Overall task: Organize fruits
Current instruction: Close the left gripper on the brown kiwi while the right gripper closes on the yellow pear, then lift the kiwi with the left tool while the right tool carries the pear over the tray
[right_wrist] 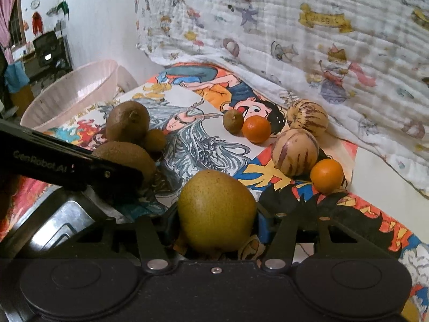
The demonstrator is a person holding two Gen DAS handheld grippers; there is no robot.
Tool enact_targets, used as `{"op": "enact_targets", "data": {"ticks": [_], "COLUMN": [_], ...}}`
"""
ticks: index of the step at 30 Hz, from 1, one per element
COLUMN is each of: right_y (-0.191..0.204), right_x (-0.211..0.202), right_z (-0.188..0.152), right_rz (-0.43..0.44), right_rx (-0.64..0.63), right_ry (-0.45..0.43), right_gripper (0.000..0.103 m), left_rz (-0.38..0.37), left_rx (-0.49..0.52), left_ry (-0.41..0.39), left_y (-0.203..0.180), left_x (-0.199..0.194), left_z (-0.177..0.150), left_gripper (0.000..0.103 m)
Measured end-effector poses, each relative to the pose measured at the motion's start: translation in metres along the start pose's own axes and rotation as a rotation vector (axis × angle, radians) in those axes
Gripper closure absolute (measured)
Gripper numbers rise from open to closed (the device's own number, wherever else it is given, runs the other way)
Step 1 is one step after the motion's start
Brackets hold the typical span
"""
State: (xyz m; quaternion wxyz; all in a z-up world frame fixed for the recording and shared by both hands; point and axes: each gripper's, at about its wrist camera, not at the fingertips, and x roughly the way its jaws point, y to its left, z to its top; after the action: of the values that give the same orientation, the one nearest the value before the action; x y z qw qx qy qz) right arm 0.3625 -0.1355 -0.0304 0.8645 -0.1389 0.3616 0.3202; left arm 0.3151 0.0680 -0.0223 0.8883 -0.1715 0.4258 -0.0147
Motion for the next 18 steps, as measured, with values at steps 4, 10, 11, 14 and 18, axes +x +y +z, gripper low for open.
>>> {"op": "enact_targets", "data": {"ticks": [4, 10, 11, 14, 18], "right_y": [0.004, 0.010, 0.011, 0.014, 0.023], "right_x": [-0.013, -0.033, -0.037, -0.048, -0.063], "right_z": [-0.006, -0.008, -0.008, -0.009, -0.012], "right_rz": [-0.006, -0.009, -0.011, -0.009, -0.003], "right_rx": [0.001, 0.006, 0.010, 0.014, 0.019], "right_ry": [-0.037, -0.077, -0.082, -0.098, -0.112], "right_gripper": [0.046, 0.046, 0.046, 0.046, 0.046], "left_rz": [0.001, -0.017, -0.019, -0.024, -0.029], "left_rx": [-0.001, 0.010, 0.010, 0.016, 0.022], "left_ry": [-0.015, -0.041, -0.047, -0.065, -0.084], "left_y": [0.000, -0.007, -0.008, -0.012, -0.013], "left_x": [-0.006, -0.019, -0.022, -0.033, -0.051], "left_z": [-0.003, -0.006, -0.007, -0.009, -0.016], "left_gripper": [0.044, 0.044, 0.044, 0.044, 0.044]}}
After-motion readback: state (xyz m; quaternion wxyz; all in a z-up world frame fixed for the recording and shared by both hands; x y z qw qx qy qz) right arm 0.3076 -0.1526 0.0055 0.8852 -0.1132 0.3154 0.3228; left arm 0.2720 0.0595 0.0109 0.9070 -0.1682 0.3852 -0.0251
